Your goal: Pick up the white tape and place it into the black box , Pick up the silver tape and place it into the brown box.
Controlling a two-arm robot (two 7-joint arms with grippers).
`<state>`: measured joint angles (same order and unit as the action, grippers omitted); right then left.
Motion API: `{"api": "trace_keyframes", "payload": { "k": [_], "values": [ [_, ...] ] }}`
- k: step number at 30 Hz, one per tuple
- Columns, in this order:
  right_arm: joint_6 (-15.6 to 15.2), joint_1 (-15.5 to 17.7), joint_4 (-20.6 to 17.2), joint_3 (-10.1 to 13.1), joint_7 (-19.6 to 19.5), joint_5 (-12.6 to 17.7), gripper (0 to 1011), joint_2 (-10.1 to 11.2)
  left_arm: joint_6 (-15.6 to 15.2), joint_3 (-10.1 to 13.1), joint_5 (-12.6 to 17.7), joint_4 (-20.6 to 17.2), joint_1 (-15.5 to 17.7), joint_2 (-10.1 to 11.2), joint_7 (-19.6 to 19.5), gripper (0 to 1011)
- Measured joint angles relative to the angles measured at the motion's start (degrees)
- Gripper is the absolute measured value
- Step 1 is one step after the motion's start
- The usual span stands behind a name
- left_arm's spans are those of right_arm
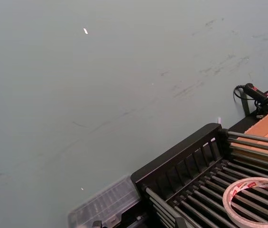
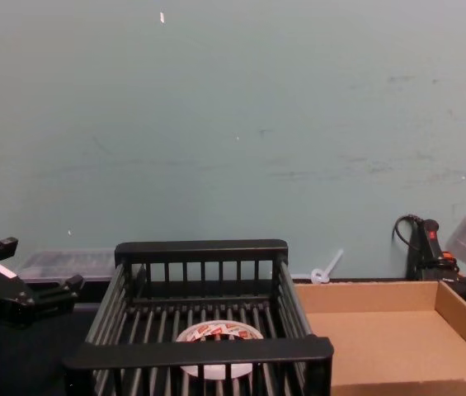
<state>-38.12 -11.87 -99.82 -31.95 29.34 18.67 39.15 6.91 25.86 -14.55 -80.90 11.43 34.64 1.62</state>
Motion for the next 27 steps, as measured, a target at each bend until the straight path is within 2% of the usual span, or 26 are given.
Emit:
{"api": "trace_keyframes", "payload": {
  "k": [2,6,20,27],
  "values": [
    [0.00,0.00,0.00,0.00,0.00,0.00,226,0.00,0.00,0.00,0.00,0.00,0.00,0.00,0.00,1001],
    [0.00,0.00,0.00,0.00,-0.01,0.00,151,0.00,0.00,0.00,0.00,0.00,0.00,0.00,0.00,1001],
    [0.07,0.11,-0.01,0.09,-0.05,-0.02,147,-0.02,0.00,0.00,0.00,0.00,0.00,0.00,0.00,1001],
    [0.34,0.68,-0.41,1.09,-0.36,0.08,147,-0.17,0.00,0.00,0.00,0.00,0.00,0.00,0.00,1001]
  ]
}}
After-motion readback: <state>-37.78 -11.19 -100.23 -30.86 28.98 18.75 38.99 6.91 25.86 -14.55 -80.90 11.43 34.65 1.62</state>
